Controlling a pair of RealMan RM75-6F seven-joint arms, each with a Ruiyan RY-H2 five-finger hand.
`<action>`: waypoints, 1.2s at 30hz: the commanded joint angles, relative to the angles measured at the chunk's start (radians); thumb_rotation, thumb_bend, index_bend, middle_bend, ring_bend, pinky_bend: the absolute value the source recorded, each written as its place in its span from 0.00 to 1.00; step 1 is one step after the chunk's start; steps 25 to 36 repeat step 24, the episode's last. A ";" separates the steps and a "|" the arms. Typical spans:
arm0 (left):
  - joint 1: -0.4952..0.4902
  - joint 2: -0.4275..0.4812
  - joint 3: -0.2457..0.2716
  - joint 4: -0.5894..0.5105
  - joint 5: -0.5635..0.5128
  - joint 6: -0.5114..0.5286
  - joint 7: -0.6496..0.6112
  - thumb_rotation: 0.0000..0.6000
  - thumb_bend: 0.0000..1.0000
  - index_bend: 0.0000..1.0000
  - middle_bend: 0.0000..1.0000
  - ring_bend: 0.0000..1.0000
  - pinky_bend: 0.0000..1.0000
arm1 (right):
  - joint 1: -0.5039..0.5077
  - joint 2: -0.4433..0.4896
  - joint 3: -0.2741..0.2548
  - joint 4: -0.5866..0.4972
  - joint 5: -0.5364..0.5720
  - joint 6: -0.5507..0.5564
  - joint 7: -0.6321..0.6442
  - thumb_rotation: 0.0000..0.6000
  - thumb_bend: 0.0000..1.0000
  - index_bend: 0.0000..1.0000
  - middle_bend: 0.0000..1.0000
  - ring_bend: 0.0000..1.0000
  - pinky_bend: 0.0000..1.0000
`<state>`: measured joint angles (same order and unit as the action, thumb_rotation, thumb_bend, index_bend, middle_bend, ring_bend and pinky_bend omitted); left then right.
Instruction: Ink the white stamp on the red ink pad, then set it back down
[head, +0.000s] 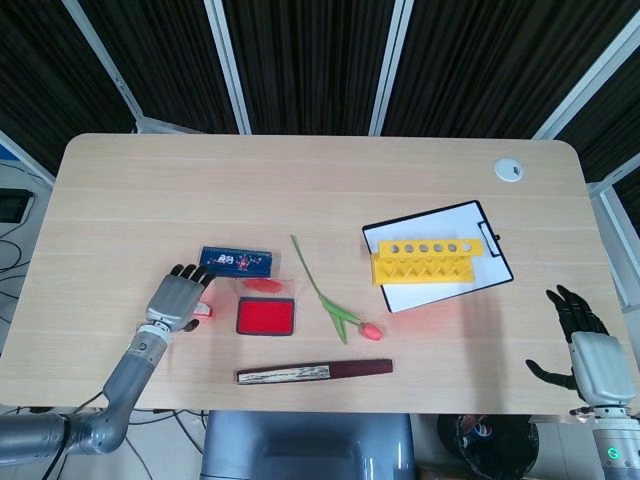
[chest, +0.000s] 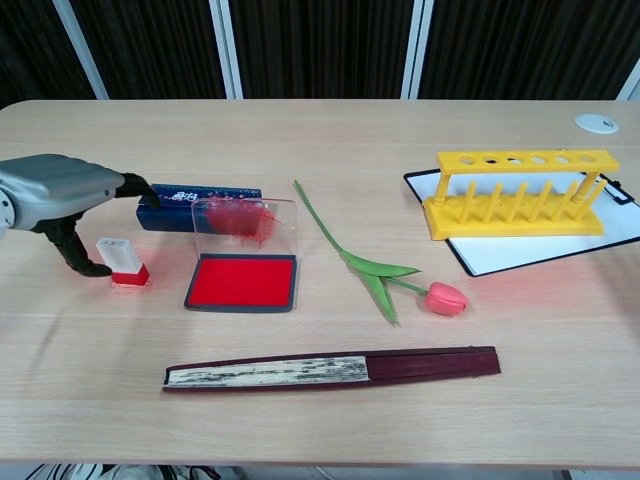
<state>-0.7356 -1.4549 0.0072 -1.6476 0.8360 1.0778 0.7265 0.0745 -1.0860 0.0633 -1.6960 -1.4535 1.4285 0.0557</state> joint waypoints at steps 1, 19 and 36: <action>0.062 0.045 0.025 -0.038 0.158 0.098 -0.092 1.00 0.17 0.10 0.01 0.02 0.07 | 0.000 0.000 0.000 0.001 0.000 0.000 0.001 1.00 0.23 0.05 0.00 0.00 0.19; 0.411 0.264 0.208 0.036 0.596 0.539 -0.451 1.00 0.10 0.00 0.00 0.00 0.00 | -0.003 -0.014 -0.003 0.020 -0.025 0.025 -0.037 1.00 0.23 0.05 0.00 0.00 0.19; 0.471 0.274 0.215 0.079 0.609 0.568 -0.525 1.00 0.10 0.00 0.00 0.00 0.00 | -0.003 -0.017 -0.004 0.027 -0.034 0.031 -0.041 1.00 0.23 0.05 0.00 0.00 0.19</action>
